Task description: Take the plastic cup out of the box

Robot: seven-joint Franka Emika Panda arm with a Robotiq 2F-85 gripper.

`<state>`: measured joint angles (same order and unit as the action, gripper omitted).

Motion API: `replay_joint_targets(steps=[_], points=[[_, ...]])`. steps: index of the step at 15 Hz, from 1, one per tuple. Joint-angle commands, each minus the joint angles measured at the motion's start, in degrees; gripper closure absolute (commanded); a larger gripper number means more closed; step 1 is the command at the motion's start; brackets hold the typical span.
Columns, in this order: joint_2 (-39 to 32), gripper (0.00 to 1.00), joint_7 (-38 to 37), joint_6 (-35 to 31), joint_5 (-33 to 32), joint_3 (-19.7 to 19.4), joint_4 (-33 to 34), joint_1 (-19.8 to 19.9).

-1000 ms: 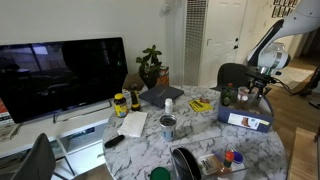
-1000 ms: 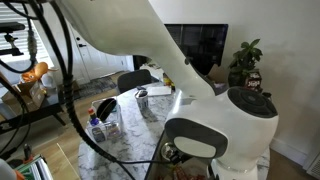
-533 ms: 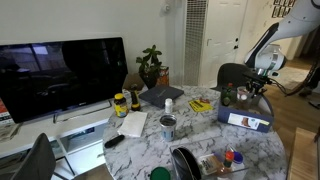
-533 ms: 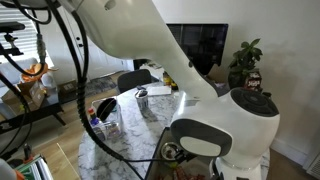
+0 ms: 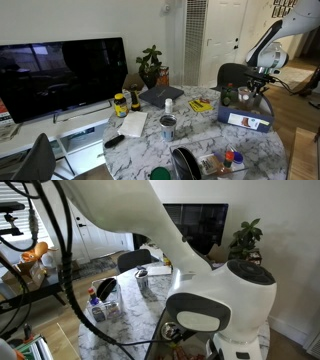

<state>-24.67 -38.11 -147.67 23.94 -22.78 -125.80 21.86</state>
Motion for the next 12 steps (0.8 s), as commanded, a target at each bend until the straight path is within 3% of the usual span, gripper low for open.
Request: replay_joint_targets(steps=[1, 7, 12], points=[[7.0, 0.94, 1.2, 1.7, -5.0, -2.6, -5.9, -1.3], [20.3, 0.94, 12.2, 2.1, -4.4, -1.5, -14.5, 0.1], [35.3, 0.94, 19.7, 0.1, -12.1, -0.5, -24.9, -0.4]])
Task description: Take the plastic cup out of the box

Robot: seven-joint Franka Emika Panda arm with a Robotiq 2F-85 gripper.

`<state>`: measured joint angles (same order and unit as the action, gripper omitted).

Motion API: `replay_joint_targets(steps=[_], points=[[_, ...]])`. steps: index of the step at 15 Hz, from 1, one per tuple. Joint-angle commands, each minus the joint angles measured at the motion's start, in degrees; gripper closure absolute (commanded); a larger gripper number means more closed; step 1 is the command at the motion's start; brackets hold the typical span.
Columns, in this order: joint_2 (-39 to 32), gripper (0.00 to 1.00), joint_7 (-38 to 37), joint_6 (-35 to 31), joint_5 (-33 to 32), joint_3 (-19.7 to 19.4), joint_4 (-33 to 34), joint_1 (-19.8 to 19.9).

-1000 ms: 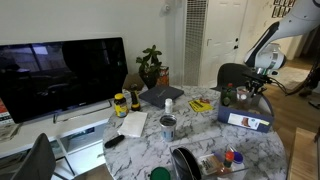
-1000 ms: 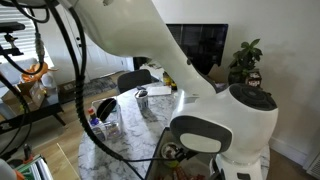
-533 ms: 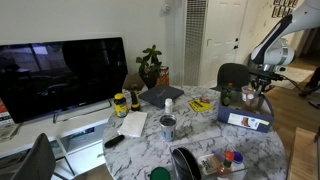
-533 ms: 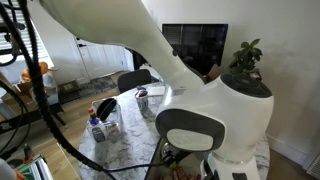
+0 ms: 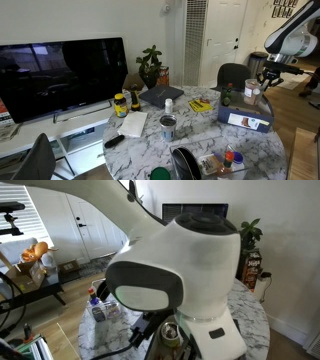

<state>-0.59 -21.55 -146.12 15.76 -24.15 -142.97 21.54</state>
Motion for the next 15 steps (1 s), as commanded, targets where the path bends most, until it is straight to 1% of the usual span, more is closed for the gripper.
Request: replay_joint_targets(steps=[1, 2, 4, 6, 7, 8, 9, 10, 15], points=[[14.2, 0.94, 2.9, -2.5, -4.9, 2.2, -9.5, -0.4], [17.2, 0.94, 1.8, -3.3, -6.3, 3.9, -11.0, -0.5], [22.4, 0.94, 1.0, -2.6, -8.4, 8.2, -12.9, -0.9], [26.3, 0.94, 1.0, -1.9, -7.8, 12.9, -13.3, -3.0], [28.3, 0.94, 1.2, 1.0, -7.2, 14.9, -12.9, -4.3], [22.6, 0.94, 2.1, -0.9, -6.5, 12.7, -10.8, -2.4], [23.8, 0.77, 1.1, -0.5, -6.3, 14.1, -10.8, -3.1], [24.1, 0.77, 0.9, -0.5, -6.3, 14.4, -10.8, -3.2], [22.3, 0.77, 1.5, -0.6, -6.4, 13.0, -10.7, -2.3]])
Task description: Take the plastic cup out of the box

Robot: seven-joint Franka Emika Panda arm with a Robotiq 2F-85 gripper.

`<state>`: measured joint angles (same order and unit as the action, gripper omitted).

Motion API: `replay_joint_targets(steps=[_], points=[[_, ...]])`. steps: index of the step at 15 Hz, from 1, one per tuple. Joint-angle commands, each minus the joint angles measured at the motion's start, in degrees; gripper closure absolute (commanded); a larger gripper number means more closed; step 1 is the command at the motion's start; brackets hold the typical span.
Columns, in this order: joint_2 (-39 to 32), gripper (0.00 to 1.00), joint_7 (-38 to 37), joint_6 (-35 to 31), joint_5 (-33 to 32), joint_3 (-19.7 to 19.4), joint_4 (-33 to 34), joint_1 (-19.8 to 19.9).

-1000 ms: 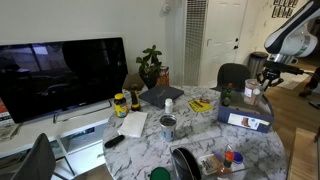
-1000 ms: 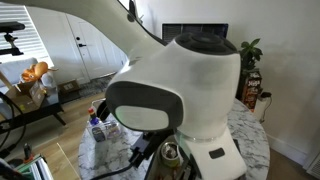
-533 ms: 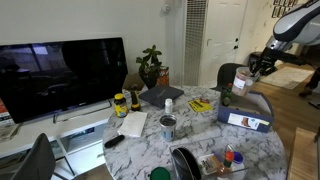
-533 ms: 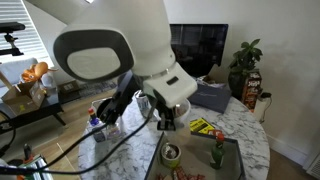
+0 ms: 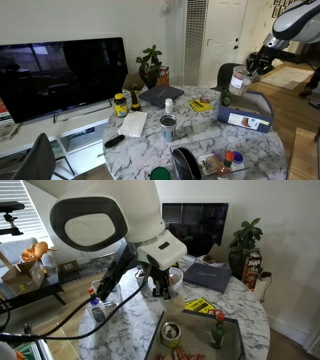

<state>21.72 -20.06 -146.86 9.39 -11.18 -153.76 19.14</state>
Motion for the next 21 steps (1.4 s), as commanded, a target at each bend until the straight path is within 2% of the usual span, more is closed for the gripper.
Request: replay_joint_targets(steps=[1, 5, 8, 10, 13, 14, 15, 20, 21], points=[[-1.3, 0.94, -0.1, -0.7, -0.7, 2.0, 2.2, -1.5], [-2.9, 0.94, -7.6, 1.3, -11.3, 12.7, 10.4, -2.4], [-8.1, 0.94, -12.7, 6.3, -21.4, 19.5, 21.0, -3.3], [-13.1, 0.94, -10.3, 12.5, -22.7, 20.6, 29.0, -6.9], [-21.2, 0.94, -4.1, 17.3, -19.3, 20.3, 39.7, -13.4], [-14.7, 0.94, -7.9, 14.3, -20.5, 18.6, 32.0, -13.0], [-16.6, 0.77, -7.9, 14.7, -20.3, 18.4, 34.1, -14.4], [-16.6, 0.77, -7.9, 14.7, -20.3, 16.9, 33.5, -14.6], [-16.5, 0.94, -7.9, 14.7, -20.3, 16.9, 33.5, -14.6]])
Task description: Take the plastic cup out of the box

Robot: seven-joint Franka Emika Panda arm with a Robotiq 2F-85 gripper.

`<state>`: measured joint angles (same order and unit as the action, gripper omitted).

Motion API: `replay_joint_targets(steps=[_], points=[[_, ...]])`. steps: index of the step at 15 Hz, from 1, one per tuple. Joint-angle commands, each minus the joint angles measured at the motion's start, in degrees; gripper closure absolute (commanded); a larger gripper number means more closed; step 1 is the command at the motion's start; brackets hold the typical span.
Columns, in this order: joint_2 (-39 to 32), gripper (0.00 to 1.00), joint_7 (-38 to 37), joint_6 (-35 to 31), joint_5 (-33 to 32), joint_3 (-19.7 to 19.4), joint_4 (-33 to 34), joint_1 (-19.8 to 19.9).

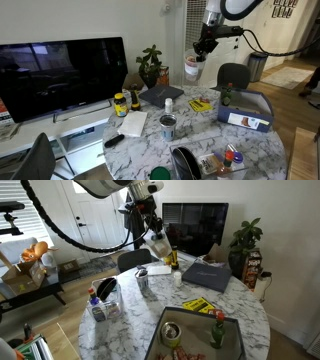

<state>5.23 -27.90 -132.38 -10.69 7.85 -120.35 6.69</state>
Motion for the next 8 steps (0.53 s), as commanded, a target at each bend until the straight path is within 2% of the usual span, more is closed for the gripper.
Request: replay_joint_targets(steps=[1, 2, 5, 8], points=[[-3.1, 0.94, 0.6, 1.4, 2.4, -2.3, 3.6, -2.5], [-8.5, 0.94, 1.2, 2.5, 4.8, -2.6, 9.4, -3.0], [-15.9, 0.94, 4.7, 5.2, 12.2, -3.3, 18.5, -4.6], [-24.0, 0.94, 1.6, 13.8, 9.1, -4.5, 28.7, -7.1]])
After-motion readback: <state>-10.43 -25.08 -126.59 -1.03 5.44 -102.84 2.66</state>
